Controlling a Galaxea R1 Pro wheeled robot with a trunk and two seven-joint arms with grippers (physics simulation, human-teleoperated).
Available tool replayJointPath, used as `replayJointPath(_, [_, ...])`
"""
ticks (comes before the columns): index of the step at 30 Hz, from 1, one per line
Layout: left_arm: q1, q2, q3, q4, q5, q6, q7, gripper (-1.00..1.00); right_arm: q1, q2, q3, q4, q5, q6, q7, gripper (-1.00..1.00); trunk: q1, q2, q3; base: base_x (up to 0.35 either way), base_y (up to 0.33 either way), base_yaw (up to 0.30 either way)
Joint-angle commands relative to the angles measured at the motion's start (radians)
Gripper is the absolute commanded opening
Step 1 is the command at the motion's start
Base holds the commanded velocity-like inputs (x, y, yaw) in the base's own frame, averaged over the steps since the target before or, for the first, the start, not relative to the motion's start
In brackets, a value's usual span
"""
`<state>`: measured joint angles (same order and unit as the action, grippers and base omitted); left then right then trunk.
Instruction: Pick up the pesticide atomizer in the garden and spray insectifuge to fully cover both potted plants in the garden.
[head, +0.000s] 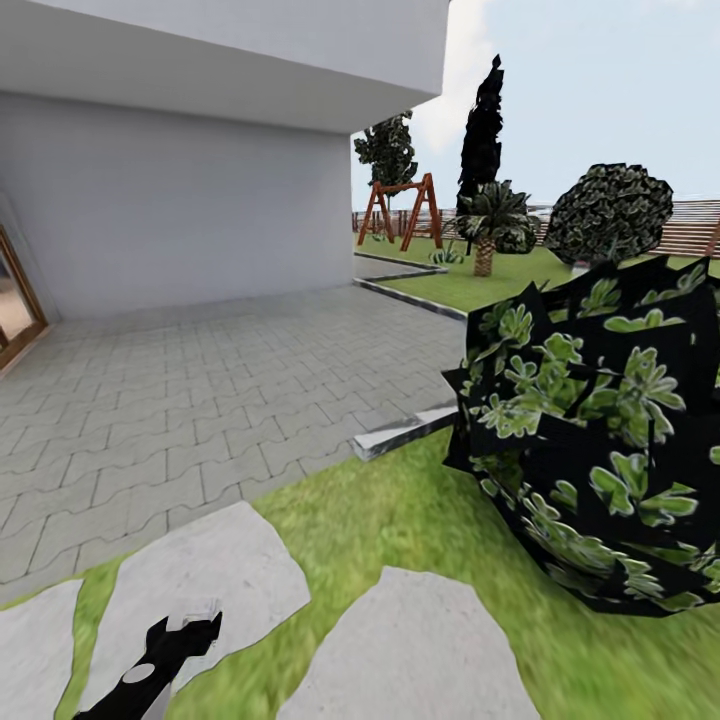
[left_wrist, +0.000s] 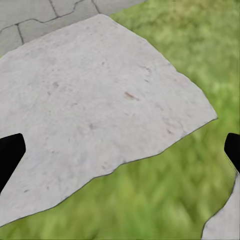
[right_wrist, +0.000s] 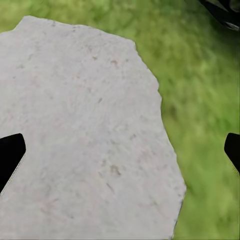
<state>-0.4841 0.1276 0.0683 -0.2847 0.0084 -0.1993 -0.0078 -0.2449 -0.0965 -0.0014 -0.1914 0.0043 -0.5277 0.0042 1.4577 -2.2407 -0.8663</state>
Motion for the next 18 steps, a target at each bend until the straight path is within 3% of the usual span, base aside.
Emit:
replayJointPath(1, [-0.001,0.0,0.003,0.001,0.001,-0.003,0.0,1.0,-0.001,0.0,0.0,0.001,0.0,-0.003,0.0,1.0,0.0,0.0,-0.001,0.338,0.0,0.0])
replayJointPath(9, [-0.001,0.0,0.003,0.001,0.001,-0.003,0.0,1.0,-0.001,0.0,0.0,0.001,0.001,-0.003,0.0,1.0,0.0,0.0,-0.001,0.297,0.0,0.021])
replayJointPath(18, [-0.001,0.0,0.003,0.001,0.001,-0.003,0.0,1.0,-0.001,0.0,0.0,0.001,0.0,-0.003,0.0,1.0,0.0,0.0,-0.001,0.026,0.0,0.24])
